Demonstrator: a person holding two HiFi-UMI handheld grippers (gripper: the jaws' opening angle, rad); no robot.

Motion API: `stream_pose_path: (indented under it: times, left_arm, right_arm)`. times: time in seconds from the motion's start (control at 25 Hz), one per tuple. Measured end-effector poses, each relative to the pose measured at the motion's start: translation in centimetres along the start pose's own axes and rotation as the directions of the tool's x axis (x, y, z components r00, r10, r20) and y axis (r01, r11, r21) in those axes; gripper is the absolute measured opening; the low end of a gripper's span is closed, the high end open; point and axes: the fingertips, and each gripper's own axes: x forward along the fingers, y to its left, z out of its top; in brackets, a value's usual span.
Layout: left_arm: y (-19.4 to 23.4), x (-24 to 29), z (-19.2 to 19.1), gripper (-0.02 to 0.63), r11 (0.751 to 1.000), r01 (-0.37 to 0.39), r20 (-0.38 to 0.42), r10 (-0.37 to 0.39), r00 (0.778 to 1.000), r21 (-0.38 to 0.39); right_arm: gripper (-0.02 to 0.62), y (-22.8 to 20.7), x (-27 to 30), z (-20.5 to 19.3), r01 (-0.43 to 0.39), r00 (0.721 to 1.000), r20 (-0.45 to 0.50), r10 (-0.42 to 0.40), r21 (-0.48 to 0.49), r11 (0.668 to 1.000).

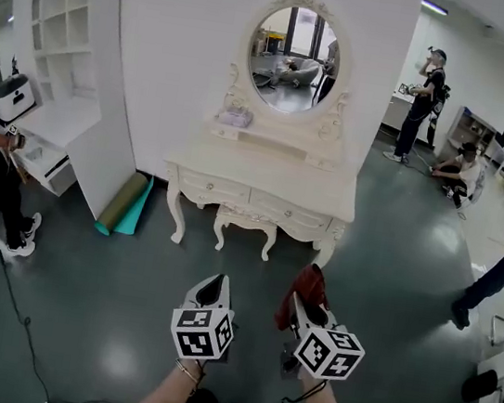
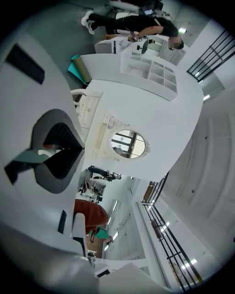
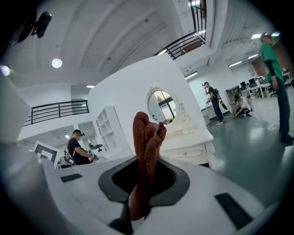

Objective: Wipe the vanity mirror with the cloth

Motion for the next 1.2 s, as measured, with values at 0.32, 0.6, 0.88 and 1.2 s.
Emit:
stream_pose_path:
  times: [0.32, 0.6, 0.88, 1.2]
  left_arm:
    - [0.0, 3.9, 0.5, 0.005, 1.0, -0.007, -0.009, 0.008, 1.0, 0.01]
    - [2.0, 9.6, 2.4, 0.005, 1.0, 0.004, -0.017, -0.004, 1.0, 0.001]
    - [5.0, 17.2, 6.6, 0.005, 0.999, 0.031, -0.007, -0.031, 0.999, 0.032]
    - [9.7, 25.3, 10.8, 0.005, 0.998, 0.049, 0.004, -0.049, 0.999, 0.049]
  right_arm:
    - [0.06, -2.2, 3.3, -0.2, -0.006, 0.999, -0.039, 0.007, 0.019, 1.0]
    - [0.06, -3.4, 9.1, 1.7, 0.0, 0.999, -0.041, 0.0, 0.013, 1.0]
    - [0.06, -4.1, 17.0, 5.8, 0.012, 1.0, -0.006, -0.012, -0.007, 1.0]
    - [0.06, -3.9, 26.9, 8.4, 0.011, 1.0, 0.004, -0.011, -0.013, 1.0]
